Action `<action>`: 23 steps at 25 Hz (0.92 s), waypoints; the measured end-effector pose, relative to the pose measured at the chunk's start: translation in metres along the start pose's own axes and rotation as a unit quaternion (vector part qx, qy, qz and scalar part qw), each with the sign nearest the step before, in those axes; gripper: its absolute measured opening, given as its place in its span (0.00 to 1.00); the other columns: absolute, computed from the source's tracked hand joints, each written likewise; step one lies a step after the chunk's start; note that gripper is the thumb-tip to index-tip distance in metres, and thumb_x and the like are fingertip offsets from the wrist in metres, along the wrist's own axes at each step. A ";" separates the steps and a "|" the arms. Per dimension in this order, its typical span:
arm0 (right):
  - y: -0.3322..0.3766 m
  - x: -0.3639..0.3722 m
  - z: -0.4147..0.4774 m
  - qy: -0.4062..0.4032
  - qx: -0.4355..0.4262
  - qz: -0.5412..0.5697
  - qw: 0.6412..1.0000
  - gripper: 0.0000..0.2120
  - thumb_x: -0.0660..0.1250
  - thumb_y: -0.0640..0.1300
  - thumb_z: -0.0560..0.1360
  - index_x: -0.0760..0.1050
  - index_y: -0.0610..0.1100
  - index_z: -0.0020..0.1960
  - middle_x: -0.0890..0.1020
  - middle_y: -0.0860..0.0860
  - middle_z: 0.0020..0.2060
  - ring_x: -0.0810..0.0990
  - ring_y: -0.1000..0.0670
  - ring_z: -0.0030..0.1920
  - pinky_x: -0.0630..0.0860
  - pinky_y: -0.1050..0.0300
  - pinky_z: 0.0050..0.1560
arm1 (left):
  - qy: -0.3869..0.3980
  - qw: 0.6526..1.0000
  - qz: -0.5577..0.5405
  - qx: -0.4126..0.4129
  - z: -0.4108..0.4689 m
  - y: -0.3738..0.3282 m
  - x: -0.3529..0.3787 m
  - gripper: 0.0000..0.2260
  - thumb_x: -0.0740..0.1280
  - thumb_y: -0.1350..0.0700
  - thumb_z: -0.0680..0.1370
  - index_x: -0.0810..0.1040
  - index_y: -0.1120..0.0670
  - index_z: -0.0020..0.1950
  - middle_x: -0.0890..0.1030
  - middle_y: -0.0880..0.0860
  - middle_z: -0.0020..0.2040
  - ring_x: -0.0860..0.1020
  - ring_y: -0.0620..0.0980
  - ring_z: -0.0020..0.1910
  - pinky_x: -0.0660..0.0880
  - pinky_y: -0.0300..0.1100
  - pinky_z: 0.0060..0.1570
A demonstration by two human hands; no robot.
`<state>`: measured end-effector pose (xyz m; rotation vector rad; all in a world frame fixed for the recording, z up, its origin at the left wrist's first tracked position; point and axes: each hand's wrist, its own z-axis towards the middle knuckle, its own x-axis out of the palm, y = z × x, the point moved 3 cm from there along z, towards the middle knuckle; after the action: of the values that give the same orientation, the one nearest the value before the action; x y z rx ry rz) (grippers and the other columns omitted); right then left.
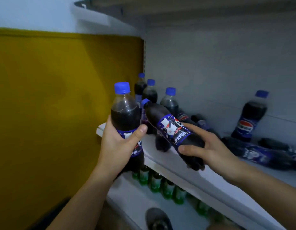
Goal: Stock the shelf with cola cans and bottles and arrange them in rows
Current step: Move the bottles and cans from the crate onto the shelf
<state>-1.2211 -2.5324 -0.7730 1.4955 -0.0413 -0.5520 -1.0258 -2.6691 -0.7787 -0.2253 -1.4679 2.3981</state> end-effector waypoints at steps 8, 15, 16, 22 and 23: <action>-0.020 -0.099 -0.056 -0.140 0.081 -0.002 0.987 0.25 0.79 0.47 0.65 0.77 0.61 0.59 0.86 0.46 0.43 0.83 0.38 0.33 0.68 0.55 0.28 | 0.149 0.987 -0.056 0.006 -0.014 -0.008 0.143 0.27 0.78 0.55 0.71 0.74 0.48 0.68 0.83 0.42 0.59 0.80 0.39 0.61 0.76 0.34 0.59; -0.064 -0.129 0.066 -0.161 0.117 -0.195 0.960 0.30 0.75 0.47 0.70 0.67 0.50 0.69 0.79 0.53 0.49 0.79 0.55 0.45 0.75 0.63 0.40 | 0.092 0.994 -0.009 -0.056 0.055 0.017 0.220 0.23 0.79 0.50 0.72 0.72 0.48 0.61 0.82 0.46 0.50 0.81 0.41 0.50 0.78 0.42 0.51; -0.070 -0.129 0.082 -0.161 0.117 -0.212 0.957 0.30 0.75 0.48 0.70 0.68 0.49 0.68 0.80 0.51 0.51 0.80 0.51 0.48 0.77 0.58 0.46 | 0.096 0.994 -0.001 -0.059 0.066 0.019 0.227 0.22 0.78 0.50 0.73 0.72 0.49 0.61 0.81 0.47 0.50 0.80 0.42 0.49 0.77 0.41 0.49; -0.096 -0.125 0.151 -0.195 0.118 -0.268 0.936 0.24 0.71 0.49 0.72 0.71 0.44 0.65 0.82 0.44 0.57 0.81 0.42 0.56 0.80 0.45 0.56 | 0.084 0.990 0.042 -0.102 0.124 0.046 0.263 0.24 0.76 0.52 0.75 0.66 0.53 0.62 0.77 0.50 0.49 0.77 0.41 0.41 0.70 0.34 0.35; -0.099 -0.125 0.154 -0.204 0.109 -0.265 0.936 0.25 0.72 0.50 0.73 0.71 0.44 0.66 0.82 0.45 0.58 0.81 0.43 0.57 0.79 0.46 0.56 | 0.076 0.991 0.043 -0.104 0.132 0.051 0.267 0.24 0.76 0.52 0.75 0.66 0.53 0.63 0.78 0.52 0.51 0.77 0.43 0.42 0.71 0.35 0.36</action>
<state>-1.4179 -2.6263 -0.8130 1.5847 -0.0216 -1.3285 -1.3240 -2.7074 -0.7547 -0.5179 -1.6666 2.2344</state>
